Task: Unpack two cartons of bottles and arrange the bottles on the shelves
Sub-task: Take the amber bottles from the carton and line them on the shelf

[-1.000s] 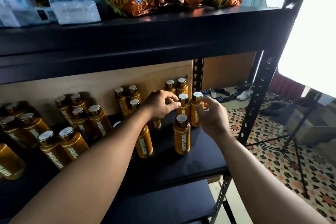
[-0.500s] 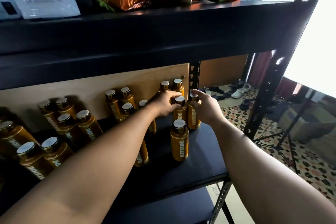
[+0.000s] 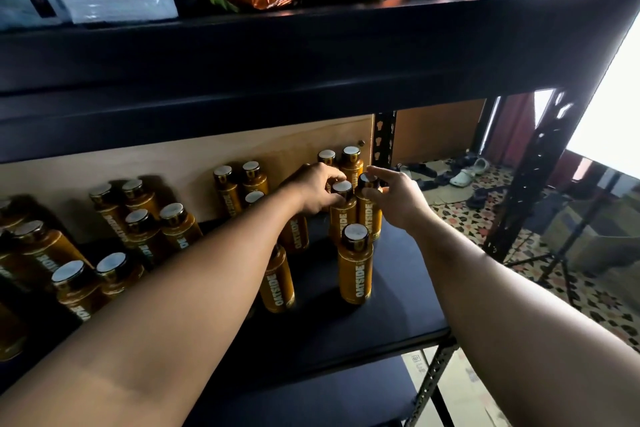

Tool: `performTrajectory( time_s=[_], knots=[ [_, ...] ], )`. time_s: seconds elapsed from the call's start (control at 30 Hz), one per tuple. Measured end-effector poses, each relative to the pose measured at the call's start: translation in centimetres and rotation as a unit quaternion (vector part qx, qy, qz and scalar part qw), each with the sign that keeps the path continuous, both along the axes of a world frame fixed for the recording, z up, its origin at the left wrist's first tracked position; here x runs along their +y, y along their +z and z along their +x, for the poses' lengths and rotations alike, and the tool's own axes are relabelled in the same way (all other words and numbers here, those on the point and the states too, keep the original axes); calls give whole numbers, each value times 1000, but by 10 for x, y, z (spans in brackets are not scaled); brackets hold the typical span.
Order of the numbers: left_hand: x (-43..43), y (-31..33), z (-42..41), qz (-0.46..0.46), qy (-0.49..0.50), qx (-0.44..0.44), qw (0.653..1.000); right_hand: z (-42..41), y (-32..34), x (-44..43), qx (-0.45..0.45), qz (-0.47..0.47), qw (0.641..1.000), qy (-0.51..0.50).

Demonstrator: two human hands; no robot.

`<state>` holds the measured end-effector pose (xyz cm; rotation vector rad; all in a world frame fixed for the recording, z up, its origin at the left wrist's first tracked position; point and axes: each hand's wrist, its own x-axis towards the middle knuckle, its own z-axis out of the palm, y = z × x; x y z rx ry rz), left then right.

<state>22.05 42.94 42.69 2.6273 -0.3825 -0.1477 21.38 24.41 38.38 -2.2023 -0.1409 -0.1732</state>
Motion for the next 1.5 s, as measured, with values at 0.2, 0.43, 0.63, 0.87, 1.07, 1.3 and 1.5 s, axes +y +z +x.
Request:
performTrajectory(
  time_s=[0.2, 0.43, 0.63, 0.87, 1.07, 1.3, 1.5],
  knots=[
    [2, 4, 2, 23, 13, -7, 1000, 13, 10, 1, 19, -48, 998, 30],
    [5, 1, 0, 3, 32, -12, 999, 11, 8, 1, -7, -48, 999, 21],
    [6, 0, -4, 8, 38, -32, 999, 6, 5, 2, -20, -62, 997, 36],
    [6, -2, -2, 15, 33, -13, 999, -3, 7, 3, -28, -72, 995, 57],
    [7, -3, -3, 17, 30, -15, 999, -7, 8, 3, -29, -75, 995, 64],
    [8, -5, -3, 0, 33, -27, 999, -5, 7, 2, -31, -82, 994, 62],
    [8, -7, -4, -14, 34, -35, 999, -2, 5, 3, -39, -111, 991, 62]
  ],
)
